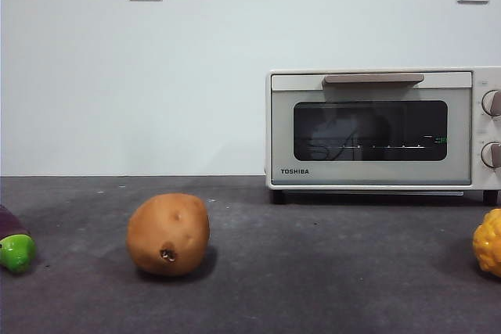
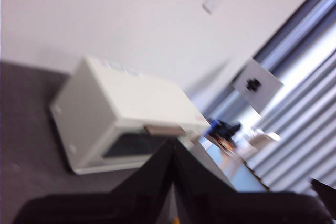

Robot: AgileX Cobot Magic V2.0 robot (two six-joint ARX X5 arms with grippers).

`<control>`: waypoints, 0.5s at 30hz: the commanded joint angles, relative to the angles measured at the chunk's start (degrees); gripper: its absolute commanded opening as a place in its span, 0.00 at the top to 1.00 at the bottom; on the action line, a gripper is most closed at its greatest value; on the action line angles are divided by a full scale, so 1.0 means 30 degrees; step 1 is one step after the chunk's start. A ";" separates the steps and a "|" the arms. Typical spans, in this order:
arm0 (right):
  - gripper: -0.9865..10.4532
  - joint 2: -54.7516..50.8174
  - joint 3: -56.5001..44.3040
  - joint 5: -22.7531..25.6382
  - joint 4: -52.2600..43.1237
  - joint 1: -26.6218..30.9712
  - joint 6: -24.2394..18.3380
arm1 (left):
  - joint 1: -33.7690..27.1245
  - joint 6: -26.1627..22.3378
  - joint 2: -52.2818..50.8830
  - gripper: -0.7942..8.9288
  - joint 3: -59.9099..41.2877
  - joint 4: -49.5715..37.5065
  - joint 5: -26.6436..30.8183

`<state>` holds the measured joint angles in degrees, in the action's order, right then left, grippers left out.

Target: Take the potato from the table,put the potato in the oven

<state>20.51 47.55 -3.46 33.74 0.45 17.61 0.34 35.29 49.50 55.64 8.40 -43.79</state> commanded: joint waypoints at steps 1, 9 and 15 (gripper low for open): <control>0.91 0.0780 0.0714 -0.0182 0.1304 -0.0007 0.0153 | 0.0882 0.0532 0.1392 0.92 0.0503 -0.0022 -0.0583; 0.91 0.3104 0.1749 -0.3555 0.3235 -0.0007 -0.1421 | 0.4393 0.0605 0.5588 0.92 0.1421 0.0117 -0.0539; 0.91 0.4218 0.1887 -0.6076 0.3453 -0.0007 -0.1574 | 0.6812 0.0117 0.9428 0.92 0.3796 0.0510 -0.0452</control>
<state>33.08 52.93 -21.19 44.05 0.45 13.67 20.14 36.82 76.23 65.95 10.20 -45.17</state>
